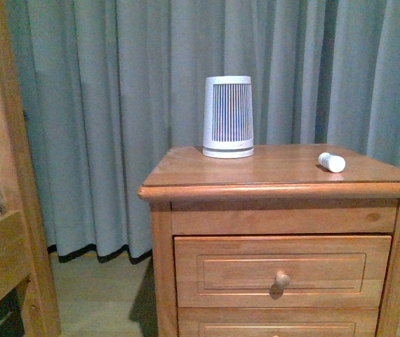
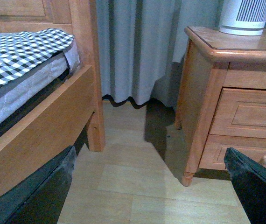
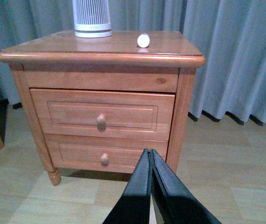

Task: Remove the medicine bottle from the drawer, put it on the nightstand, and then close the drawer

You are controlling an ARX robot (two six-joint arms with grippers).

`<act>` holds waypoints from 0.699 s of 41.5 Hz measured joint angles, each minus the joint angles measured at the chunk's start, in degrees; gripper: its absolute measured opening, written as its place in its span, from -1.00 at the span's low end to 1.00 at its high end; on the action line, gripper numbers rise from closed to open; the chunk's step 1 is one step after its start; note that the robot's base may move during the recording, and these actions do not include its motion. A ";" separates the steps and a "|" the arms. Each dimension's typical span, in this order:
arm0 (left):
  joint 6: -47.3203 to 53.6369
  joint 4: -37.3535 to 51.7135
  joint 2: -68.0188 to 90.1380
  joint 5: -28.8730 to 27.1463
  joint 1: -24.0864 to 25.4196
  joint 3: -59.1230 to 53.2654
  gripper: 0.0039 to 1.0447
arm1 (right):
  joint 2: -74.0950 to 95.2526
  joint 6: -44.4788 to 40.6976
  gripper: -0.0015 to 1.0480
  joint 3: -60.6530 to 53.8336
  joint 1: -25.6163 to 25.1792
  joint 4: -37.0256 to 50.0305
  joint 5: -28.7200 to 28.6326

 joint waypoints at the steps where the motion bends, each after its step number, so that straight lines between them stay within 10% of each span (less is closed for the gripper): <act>1: 0.00 0.00 0.00 0.00 0.00 0.00 0.88 | -0.02 0.00 -0.94 0.00 0.00 -0.07 0.00; 8: 0.02 0.00 0.00 0.00 0.00 0.00 0.88 | -0.13 -0.02 -0.85 0.00 0.00 -0.11 0.00; 29: 0.02 0.00 0.00 0.00 0.00 0.00 0.88 | -0.15 0.00 0.87 0.00 0.00 -0.11 0.00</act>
